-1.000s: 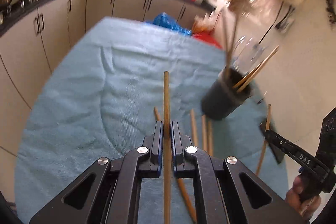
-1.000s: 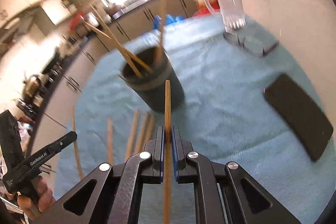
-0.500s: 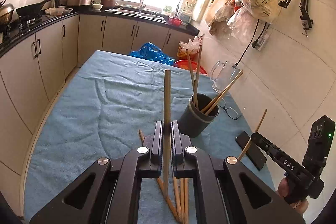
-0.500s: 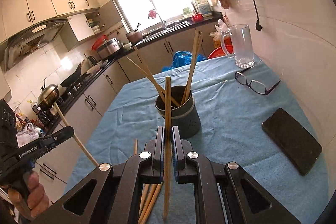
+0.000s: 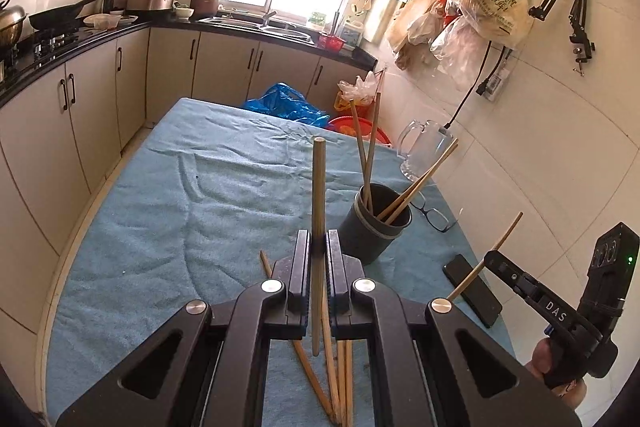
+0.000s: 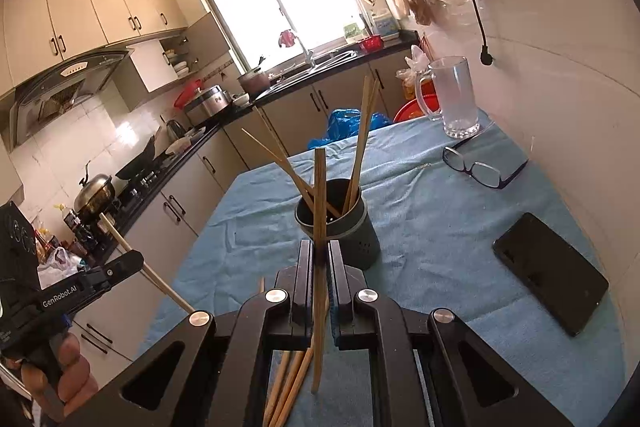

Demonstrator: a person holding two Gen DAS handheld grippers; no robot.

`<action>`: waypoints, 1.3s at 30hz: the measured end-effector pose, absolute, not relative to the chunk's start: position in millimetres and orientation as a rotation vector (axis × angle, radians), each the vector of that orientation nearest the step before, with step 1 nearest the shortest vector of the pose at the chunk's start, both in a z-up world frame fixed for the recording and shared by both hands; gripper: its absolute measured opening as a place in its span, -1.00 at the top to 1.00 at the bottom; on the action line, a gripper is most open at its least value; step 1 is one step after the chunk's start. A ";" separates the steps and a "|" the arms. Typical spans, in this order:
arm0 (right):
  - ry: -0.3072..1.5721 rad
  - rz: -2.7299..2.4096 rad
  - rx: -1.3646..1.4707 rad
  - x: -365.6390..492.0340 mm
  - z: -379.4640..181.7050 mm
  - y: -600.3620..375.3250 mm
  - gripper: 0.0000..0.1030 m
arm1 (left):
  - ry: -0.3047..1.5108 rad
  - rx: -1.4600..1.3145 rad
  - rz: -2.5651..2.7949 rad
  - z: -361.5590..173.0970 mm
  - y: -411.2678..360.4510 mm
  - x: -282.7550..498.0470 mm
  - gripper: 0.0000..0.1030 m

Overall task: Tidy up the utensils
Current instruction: 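Lift the left tool's chopstick toward the cup while the right tool carries its own, then lower the left tool's chopstick into the black cup while the right tool lowers its own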

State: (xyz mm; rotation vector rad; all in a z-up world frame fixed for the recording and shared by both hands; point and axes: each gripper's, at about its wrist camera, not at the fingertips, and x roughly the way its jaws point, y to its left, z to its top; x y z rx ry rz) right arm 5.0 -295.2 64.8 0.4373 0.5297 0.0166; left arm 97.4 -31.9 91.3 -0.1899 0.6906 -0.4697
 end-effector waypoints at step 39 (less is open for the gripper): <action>0.361 -0.039 0.495 26.7 146.5 -345.3 0.86 | 0.584 -0.138 -0.550 179.3 -84.2 146.5 0.88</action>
